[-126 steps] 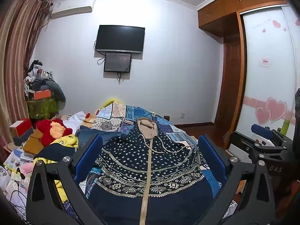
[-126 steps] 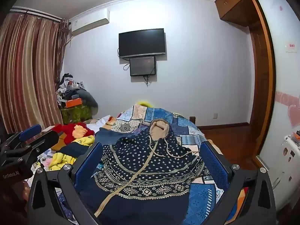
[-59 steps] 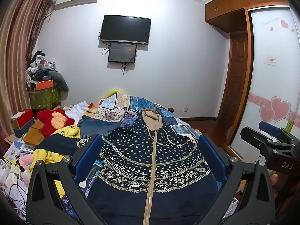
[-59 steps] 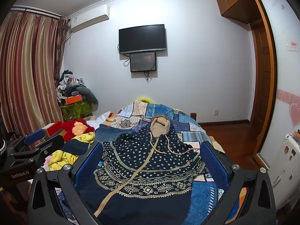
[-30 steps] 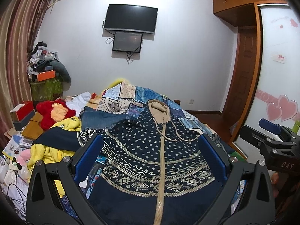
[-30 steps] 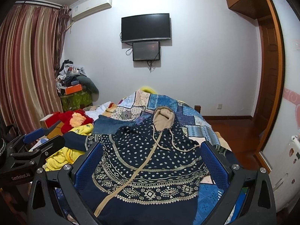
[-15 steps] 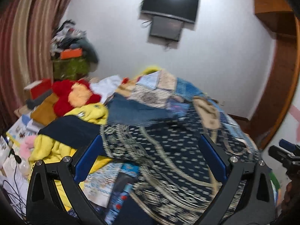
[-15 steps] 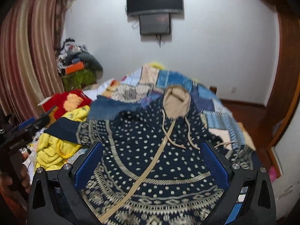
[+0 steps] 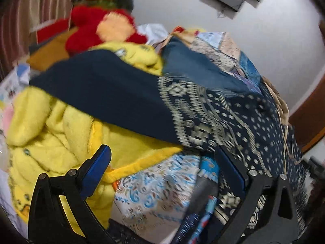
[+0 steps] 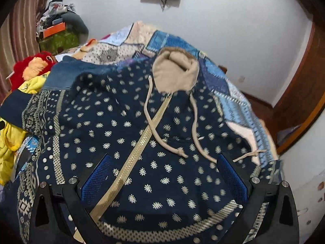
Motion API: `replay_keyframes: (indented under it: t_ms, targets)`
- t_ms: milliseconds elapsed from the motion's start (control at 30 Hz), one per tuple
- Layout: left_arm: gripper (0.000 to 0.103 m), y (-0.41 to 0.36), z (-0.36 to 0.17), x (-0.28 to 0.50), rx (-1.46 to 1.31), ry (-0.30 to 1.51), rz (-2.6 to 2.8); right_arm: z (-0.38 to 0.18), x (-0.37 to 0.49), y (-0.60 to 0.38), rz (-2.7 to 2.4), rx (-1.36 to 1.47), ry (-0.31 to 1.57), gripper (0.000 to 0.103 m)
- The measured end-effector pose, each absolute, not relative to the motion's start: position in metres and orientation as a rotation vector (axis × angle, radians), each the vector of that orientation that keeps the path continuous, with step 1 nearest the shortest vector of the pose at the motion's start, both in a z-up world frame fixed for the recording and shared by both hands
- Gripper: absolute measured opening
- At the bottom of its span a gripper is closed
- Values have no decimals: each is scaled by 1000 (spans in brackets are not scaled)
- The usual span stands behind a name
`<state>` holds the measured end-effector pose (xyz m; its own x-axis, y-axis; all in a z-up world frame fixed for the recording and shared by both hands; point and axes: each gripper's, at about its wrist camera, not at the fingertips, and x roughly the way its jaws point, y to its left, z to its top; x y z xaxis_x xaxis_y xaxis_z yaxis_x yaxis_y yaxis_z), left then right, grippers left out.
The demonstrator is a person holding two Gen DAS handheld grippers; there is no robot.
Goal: Fold large clothes
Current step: 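Grasp the navy hoodie sleeve with the left tool and lift it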
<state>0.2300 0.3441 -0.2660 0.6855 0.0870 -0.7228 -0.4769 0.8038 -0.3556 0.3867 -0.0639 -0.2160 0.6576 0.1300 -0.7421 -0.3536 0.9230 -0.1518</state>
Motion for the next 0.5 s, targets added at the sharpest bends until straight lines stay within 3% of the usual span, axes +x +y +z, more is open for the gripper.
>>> replay_keyframes:
  t_ms: [100, 167, 333, 500]
  targets:
    - [88, 373, -279, 235, -683, 742, 299, -224, 395, -67, 296, -262, 855, 103]
    - [87, 387, -286, 242, -724, 736, 306, -226, 397, -70, 310, -234, 873, 103]
    - [71, 413, -295, 259, -753, 751, 374, -227, 400, -76, 326, -171, 901, 103]
    - [51, 425, -275, 274, -622, 730, 503, -225, 401, -79, 333, -143, 925, 103]
